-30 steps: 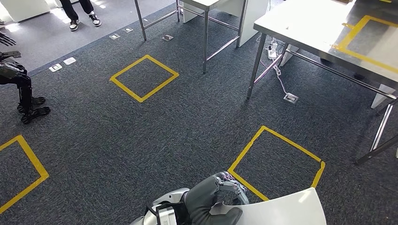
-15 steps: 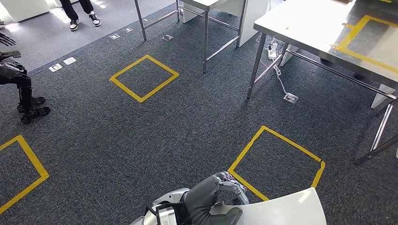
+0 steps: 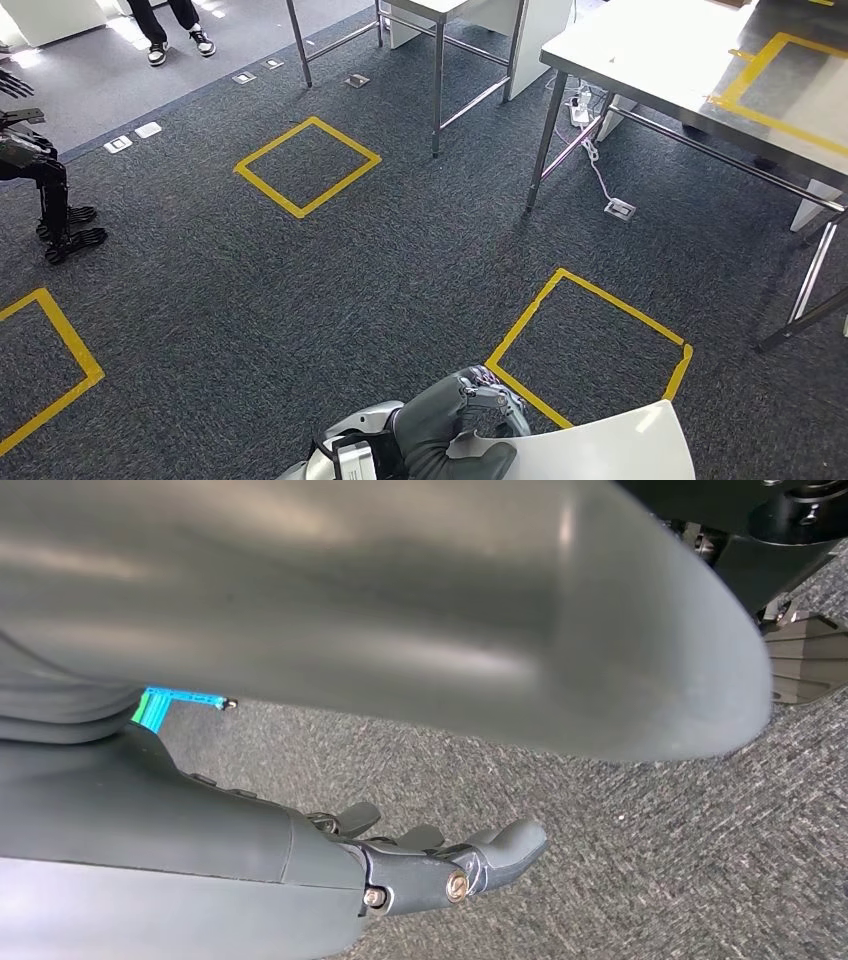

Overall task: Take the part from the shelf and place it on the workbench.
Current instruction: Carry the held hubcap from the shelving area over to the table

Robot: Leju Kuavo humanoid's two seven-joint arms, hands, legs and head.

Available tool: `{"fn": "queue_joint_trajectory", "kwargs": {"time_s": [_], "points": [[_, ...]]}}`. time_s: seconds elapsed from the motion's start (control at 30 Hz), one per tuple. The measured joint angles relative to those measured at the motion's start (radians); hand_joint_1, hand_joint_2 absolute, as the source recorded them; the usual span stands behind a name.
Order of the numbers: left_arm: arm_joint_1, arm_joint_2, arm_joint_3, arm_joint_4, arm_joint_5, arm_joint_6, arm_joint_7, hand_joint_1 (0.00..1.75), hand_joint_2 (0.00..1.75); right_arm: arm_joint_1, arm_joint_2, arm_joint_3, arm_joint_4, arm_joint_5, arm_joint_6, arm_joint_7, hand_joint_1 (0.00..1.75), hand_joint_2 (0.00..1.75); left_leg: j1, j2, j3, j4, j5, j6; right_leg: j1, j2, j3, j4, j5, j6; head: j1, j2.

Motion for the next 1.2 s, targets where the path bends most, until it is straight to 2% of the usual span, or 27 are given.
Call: {"fn": "queue_joint_trajectory", "kwargs": {"time_s": [1.2], "points": [[0.000, 0.000, 0.000, 0.000, 0.000, 0.000, 0.000, 1.75, 1.75, 0.000, 0.000, 0.000, 0.000, 0.000, 0.000, 0.000, 0.00, 0.00, 0.000, 0.000, 0.000, 0.000, 0.000, 0.000, 0.000, 0.000, 0.000, 0.000, 0.000, 0.000, 0.000, 0.000]]}}
